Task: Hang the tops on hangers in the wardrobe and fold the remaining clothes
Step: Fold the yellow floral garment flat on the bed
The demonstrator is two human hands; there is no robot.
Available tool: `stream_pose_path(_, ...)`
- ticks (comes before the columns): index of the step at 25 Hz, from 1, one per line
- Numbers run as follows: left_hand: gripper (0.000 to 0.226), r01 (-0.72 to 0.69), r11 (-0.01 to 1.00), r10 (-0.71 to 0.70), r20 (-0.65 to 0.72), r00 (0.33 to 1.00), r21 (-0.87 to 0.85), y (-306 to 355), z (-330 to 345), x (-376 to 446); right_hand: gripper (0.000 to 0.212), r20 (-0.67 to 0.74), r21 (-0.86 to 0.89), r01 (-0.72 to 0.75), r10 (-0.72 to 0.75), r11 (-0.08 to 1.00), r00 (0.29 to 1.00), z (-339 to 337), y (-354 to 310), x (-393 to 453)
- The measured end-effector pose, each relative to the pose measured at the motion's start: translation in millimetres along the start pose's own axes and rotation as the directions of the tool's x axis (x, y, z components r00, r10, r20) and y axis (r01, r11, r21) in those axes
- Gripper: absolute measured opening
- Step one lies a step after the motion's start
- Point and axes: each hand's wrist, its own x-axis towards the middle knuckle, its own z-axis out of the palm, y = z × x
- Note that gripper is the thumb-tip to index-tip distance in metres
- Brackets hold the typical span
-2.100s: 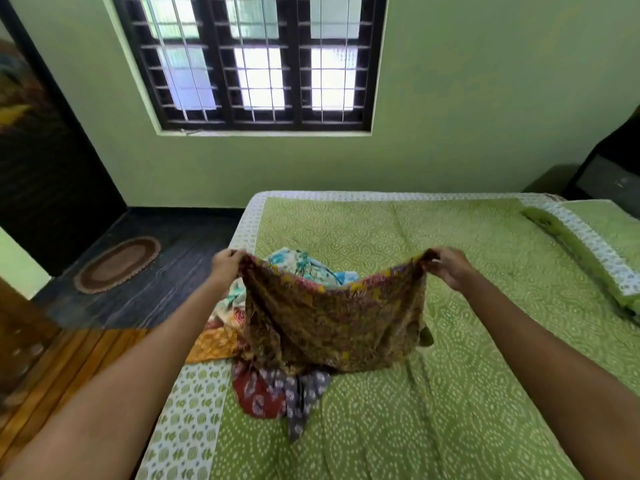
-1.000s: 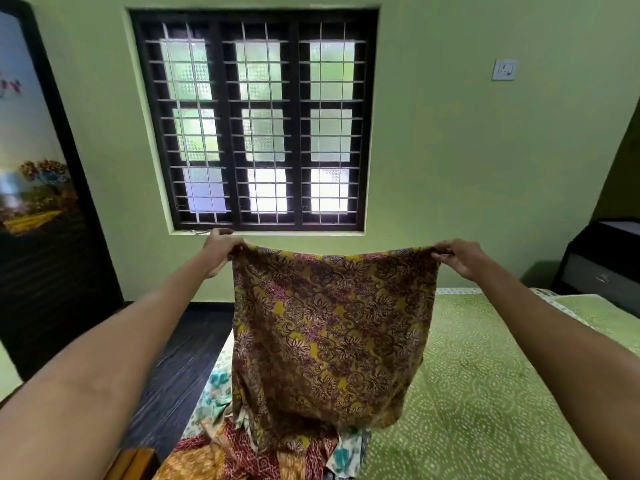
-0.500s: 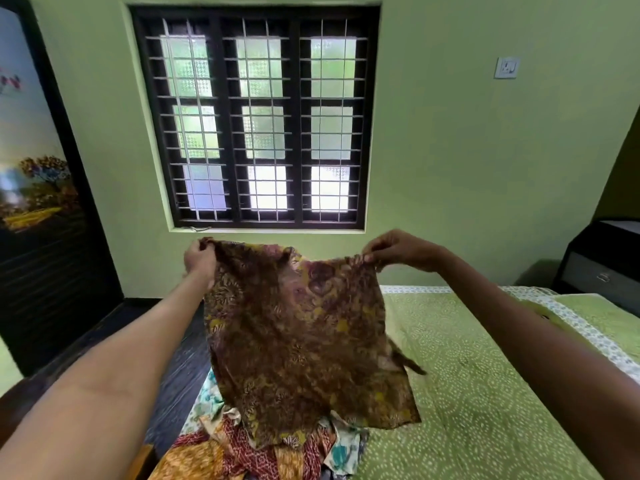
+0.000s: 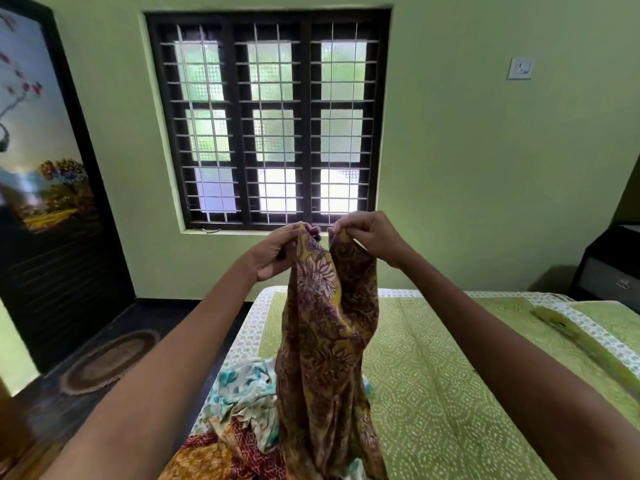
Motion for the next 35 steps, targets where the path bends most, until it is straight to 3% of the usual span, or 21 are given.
stream_pose_path(3,0.029,0.047,0.986,-0.059,0.074,0.995,0.161,-6,7,5,0.025,0.172,0.022,-0.079,0.074,0.997,0.982,1,-8,-2)
stream_pose_path(6,0.062,0.102,0.980,-0.126,0.139,0.982,0.173,-14,1,13,0.025,0.262,0.057,-0.126,0.107,0.990,0.959,-2,-7,-6)
stream_pose_path(8,0.059,0.127,0.974,-0.159,0.165,0.973,0.189,-17,1,14,0.034,0.320,0.115,-0.168,0.124,0.979,0.939,-6,-8,-9)
stream_pose_path(9,0.047,0.129,0.973,-0.159,0.153,0.975,0.192,-18,6,13,0.035,0.339,0.098,-0.186,0.143,0.978,0.930,-8,-8,-9)
stream_pose_path(11,0.011,0.087,0.969,-0.104,0.062,0.993,0.230,-20,14,16,0.028,0.264,0.002,-0.175,0.168,0.985,0.950,-9,-7,-12)
stream_pose_path(13,0.014,-0.016,0.939,0.016,0.004,1.000,0.344,-25,11,23,0.024,0.023,-0.099,-0.075,0.077,0.992,0.997,-3,-3,-20)
stream_pose_path(14,0.016,-0.078,0.895,0.086,0.001,0.996,0.440,-27,8,27,0.023,-0.069,-0.116,-0.034,0.026,0.993,0.997,3,1,-27)
stream_pose_path(16,0.021,-0.192,0.764,0.218,0.034,0.975,0.616,-30,4,31,0.025,-0.102,-0.097,-0.068,0.058,0.993,0.993,21,8,-43)
stream_pose_path(19,0.025,-0.285,0.581,0.317,0.111,0.942,0.762,-27,7,33,0.027,-0.017,0.094,-0.386,0.389,0.918,0.921,40,14,-55)
stream_pose_path(20,0.023,-0.304,0.508,0.338,0.138,0.931,0.806,-26,7,34,0.025,-0.006,0.145,-0.412,0.417,0.900,0.909,43,16,-56)
stream_pose_path(23,0.017,-0.338,0.280,0.382,0.218,0.898,0.899,-26,-2,34,0.015,0.003,0.122,-0.279,0.281,0.952,0.960,47,16,-60)
stream_pose_path(25,0.017,-0.325,0.282,0.395,0.200,0.897,0.903,-26,-8,30,0.015,0.063,0.164,-0.258,0.251,0.952,0.966,52,9,-61)
stream_pose_path(27,0.019,-0.311,0.358,0.375,0.169,0.912,0.880,-24,-11,24,0.024,0.110,0.320,-0.343,0.325,0.883,0.939,55,4,-57)
stream_pose_path(29,0.018,-0.309,0.357,0.357,0.177,0.917,0.881,-23,-13,20,0.032,0.202,0.381,-0.434,0.385,0.816,0.901,55,3,-52)
stream_pose_path(33,0.018,-0.318,0.255,0.371,0.212,0.904,0.913,-20,-17,16,0.018,0.335,0.137,-0.412,0.349,0.901,0.875,57,-5,-47)
stream_pose_path(35,0.018,-0.297,0.309,0.384,0.167,0.908,0.904,-19,-19,14,0.021,0.401,0.102,-0.430,0.358,0.897,0.843,65,-8,-51)
